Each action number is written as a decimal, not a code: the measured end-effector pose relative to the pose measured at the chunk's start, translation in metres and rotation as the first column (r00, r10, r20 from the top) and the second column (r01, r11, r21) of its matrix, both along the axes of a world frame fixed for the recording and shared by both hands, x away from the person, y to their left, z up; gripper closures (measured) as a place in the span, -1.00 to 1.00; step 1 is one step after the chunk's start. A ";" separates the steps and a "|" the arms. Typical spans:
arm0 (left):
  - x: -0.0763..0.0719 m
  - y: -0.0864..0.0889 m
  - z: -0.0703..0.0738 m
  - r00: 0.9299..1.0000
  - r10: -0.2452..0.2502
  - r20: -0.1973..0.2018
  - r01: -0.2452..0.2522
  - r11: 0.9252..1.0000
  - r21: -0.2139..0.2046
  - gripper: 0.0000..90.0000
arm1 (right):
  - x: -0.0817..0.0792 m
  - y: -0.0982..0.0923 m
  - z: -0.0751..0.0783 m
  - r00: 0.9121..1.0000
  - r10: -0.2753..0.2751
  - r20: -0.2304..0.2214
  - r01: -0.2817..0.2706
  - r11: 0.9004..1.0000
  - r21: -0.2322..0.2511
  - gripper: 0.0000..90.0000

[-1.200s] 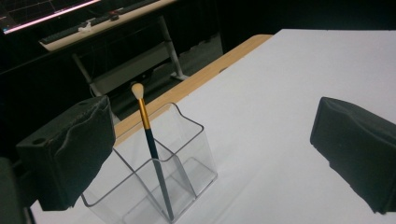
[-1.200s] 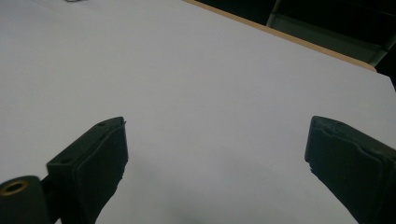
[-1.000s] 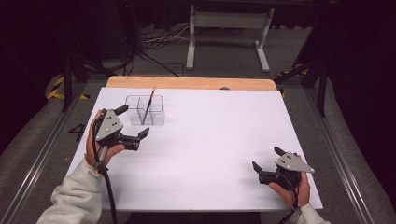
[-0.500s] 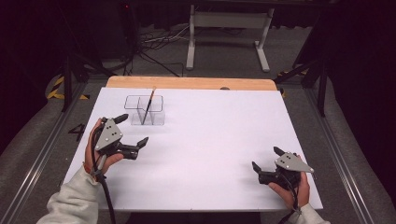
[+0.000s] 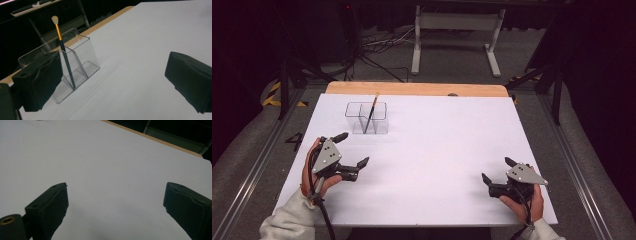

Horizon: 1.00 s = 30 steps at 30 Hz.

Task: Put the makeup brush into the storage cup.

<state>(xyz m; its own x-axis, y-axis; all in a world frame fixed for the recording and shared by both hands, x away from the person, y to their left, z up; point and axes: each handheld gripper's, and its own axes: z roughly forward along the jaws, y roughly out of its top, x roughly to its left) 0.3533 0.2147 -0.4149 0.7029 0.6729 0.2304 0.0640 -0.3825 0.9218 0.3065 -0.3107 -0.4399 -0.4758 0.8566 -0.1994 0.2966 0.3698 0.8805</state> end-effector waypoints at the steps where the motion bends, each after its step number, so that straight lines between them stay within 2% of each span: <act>1: -0.002 0.000 -0.002 1.000 0.003 -0.003 -0.003 1.000 0.002 -0.95 | 0.000 0.000 0.000 1.000 0.000 0.001 0.000 1.000 0.000 -0.85; 3: -0.004 0.001 -0.005 1.000 0.000 -0.012 0.000 1.000 -0.005 -0.95 | 0.000 0.000 0.000 1.000 -0.001 0.002 0.001 1.000 0.001 -0.85; 5: -0.006 0.002 -0.007 1.000 -0.004 -0.013 0.004 1.000 0.011 -0.95 | 0.000 0.000 0.000 1.000 0.000 0.001 0.000 1.000 -0.001 -0.85; 13: -0.012 0.008 -0.016 0.999 -0.001 -0.037 0.002 1.000 0.016 -0.94 | 0.000 0.001 0.000 1.000 -0.002 0.000 0.002 1.000 -0.002 -0.85; 19: -0.017 0.014 -0.023 0.997 -0.011 -0.071 0.013 1.000 0.024 -0.94 | 0.000 0.001 0.000 1.000 0.003 0.001 -0.003 1.000 0.000 -0.85; 21: -0.018 0.016 -0.026 0.996 -0.014 -0.087 0.015 1.000 0.011 -0.94 | 0.000 0.002 0.000 1.000 0.006 -0.001 -0.006 1.000 -0.002 -0.85; 23: -0.020 0.018 -0.028 0.995 -0.009 -0.096 0.011 1.000 0.015 -0.94 | 0.000 0.002 0.000 1.000 0.007 -0.001 -0.007 1.000 -0.002 -0.85; 25: -0.022 0.022 -0.030 0.994 -0.008 -0.110 0.008 1.000 -0.004 -0.94 | 0.000 0.002 0.000 1.000 0.006 -0.003 -0.006 1.000 -0.001 -0.85; 27: -0.023 0.023 -0.032 0.994 -0.001 -0.108 0.001 1.000 -0.002 -0.93 | 0.000 0.002 0.000 1.000 0.006 -0.004 -0.006 1.000 -0.001 -0.85; 30: -0.027 0.027 -0.036 0.992 0.007 -0.126 -0.009 1.000 -0.022 -0.93 | 0.000 0.002 0.000 1.000 0.006 -0.004 -0.006 1.000 0.001 -0.85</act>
